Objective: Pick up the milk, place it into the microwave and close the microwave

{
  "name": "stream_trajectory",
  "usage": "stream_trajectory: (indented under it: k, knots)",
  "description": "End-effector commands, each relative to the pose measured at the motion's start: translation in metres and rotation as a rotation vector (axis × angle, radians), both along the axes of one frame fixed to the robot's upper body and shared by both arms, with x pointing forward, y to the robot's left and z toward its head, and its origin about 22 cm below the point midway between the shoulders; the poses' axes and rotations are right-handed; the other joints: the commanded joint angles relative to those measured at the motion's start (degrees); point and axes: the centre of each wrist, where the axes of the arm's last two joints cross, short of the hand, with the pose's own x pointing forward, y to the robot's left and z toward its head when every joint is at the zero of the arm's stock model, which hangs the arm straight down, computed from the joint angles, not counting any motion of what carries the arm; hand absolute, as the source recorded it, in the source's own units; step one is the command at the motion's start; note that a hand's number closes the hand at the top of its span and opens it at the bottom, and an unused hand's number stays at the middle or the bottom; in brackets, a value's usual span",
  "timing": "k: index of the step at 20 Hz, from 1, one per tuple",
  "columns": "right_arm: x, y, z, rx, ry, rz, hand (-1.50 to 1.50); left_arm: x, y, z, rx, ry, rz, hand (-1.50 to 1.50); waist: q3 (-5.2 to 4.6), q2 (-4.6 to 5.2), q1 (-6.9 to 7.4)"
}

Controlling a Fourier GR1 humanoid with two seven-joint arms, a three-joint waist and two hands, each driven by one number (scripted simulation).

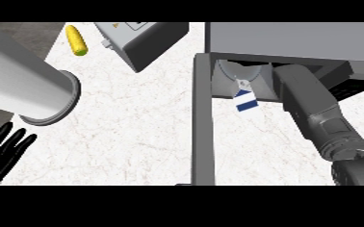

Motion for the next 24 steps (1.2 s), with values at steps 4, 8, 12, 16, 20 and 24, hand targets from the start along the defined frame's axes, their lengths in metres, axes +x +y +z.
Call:
stream_trajectory:
  k: [4,8,12,16,20,24]
  knots:
    - [-0.013,0.003,-0.025,0.210,-0.016,0.187,-1.50,0.011,-0.021,-0.024,0.032,0.061,-0.162,-1.50,-0.43,-1.70,-2.85]
    - [-0.033,0.037,-0.061,0.352,0.022,0.236,-1.50,0.013,-0.027,-0.039,0.067,0.058,-0.200,-1.50,-0.52,-2.24,-3.57]
    - [-0.065,0.020,-0.103,0.404,0.058,0.279,-1.50,0.021,-0.038,-0.043,0.110,0.057,-0.200,-1.50,-0.60,-2.90,-5.17]
    - [-0.089,0.033,-0.130,0.427,0.092,0.296,-1.50,0.029,-0.057,-0.046,0.142,0.066,-0.215,-1.50,-0.63,-3.26,-6.02]
    - [-0.107,0.015,-0.143,0.350,0.134,0.252,-1.50,0.042,-0.070,-0.047,0.131,0.063,-0.208,1.50,-0.71,-3.75,-7.36]
    - [-0.147,-0.019,-0.170,0.339,0.167,0.237,-1.50,0.054,-0.078,-0.059,0.176,0.065,-0.223,1.50,-0.80,-3.77,-8.14]
